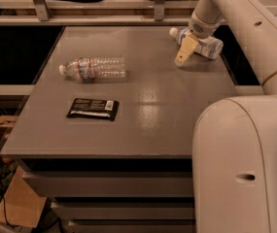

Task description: Place blue plastic bottle upright

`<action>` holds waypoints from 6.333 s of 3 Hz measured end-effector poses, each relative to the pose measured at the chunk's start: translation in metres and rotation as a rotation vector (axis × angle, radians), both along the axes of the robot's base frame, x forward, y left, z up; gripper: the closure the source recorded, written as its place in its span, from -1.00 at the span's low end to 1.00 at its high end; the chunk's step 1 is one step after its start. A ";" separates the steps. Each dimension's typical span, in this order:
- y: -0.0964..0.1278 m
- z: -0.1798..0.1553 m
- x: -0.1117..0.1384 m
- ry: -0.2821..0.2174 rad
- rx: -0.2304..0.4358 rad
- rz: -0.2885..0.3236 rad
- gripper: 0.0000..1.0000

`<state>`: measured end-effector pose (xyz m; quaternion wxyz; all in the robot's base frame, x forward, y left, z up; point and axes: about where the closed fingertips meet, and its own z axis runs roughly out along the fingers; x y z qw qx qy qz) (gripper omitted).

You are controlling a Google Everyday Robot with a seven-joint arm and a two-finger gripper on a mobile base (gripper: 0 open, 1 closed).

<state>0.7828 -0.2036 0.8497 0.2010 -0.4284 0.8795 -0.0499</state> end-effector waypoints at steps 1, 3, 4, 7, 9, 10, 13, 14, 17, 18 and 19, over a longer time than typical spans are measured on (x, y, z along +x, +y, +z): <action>0.000 -0.003 0.001 0.008 0.009 0.005 -0.68; -0.004 -0.002 -0.002 0.013 0.018 0.005 0.27; -0.003 0.008 -0.003 0.000 0.016 0.017 0.72; 0.023 0.084 -0.027 -0.124 0.190 0.063 1.00; 0.050 0.114 -0.050 -0.177 0.439 0.034 1.00; 0.066 0.114 -0.066 -0.194 0.589 0.050 1.00; 0.091 0.108 -0.086 -0.211 0.766 0.075 1.00; 0.092 0.105 -0.087 -0.230 0.783 0.082 1.00; 0.063 0.083 -0.100 -0.374 0.939 0.152 1.00; 0.062 0.081 -0.106 -0.428 1.024 0.186 1.00; 0.066 0.082 -0.111 -0.456 1.087 0.217 1.00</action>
Offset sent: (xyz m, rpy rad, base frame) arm -0.0017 -0.0082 0.0052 0.0224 0.0136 0.0035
